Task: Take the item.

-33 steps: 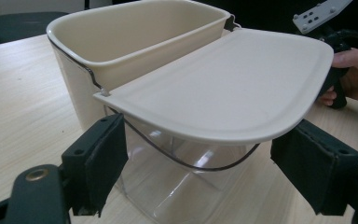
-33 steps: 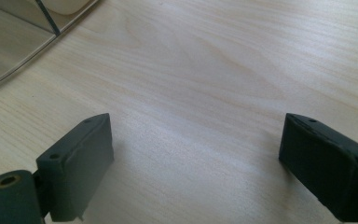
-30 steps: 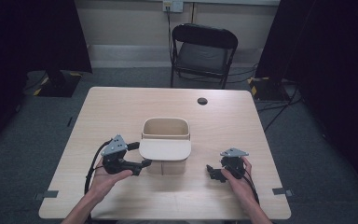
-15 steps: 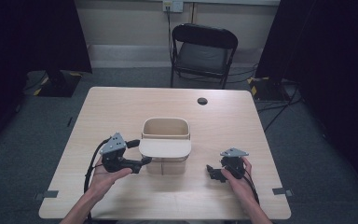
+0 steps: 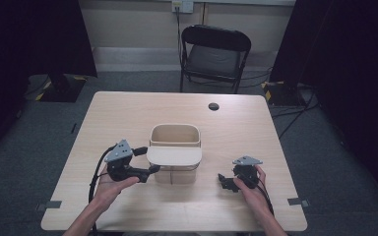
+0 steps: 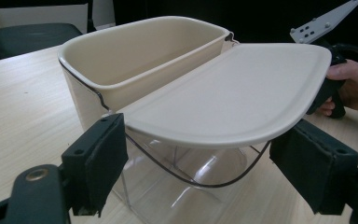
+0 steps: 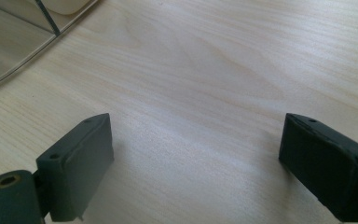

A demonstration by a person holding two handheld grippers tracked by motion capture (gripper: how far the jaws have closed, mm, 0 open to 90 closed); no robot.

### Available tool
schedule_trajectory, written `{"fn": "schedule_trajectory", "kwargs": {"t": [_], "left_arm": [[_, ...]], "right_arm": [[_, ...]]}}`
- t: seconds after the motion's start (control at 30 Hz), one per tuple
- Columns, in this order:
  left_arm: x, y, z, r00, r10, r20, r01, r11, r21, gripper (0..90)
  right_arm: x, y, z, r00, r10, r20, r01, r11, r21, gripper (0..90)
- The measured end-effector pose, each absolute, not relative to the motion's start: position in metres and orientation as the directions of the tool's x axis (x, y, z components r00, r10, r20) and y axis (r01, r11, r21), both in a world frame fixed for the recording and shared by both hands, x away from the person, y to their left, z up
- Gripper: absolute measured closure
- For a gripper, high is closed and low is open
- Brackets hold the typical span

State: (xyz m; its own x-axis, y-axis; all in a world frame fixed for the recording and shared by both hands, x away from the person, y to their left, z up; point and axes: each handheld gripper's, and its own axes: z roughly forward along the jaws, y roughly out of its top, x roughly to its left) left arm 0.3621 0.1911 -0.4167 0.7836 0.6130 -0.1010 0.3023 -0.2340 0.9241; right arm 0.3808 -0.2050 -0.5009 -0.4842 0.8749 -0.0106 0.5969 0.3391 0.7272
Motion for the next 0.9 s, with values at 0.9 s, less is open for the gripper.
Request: {"fn": "schedule_trajectory", "kwargs": {"t": [0.9], "left_arm": [[0.3692,0.1894,-0.4075,0.784,0.613,-0.094,0.295,-0.235,0.926,17.2]], "right_arm": [[0.3808,-0.2050,-0.5009,-0.484,0.875,-0.011,0.597,0.339,0.727,9.3]]}}
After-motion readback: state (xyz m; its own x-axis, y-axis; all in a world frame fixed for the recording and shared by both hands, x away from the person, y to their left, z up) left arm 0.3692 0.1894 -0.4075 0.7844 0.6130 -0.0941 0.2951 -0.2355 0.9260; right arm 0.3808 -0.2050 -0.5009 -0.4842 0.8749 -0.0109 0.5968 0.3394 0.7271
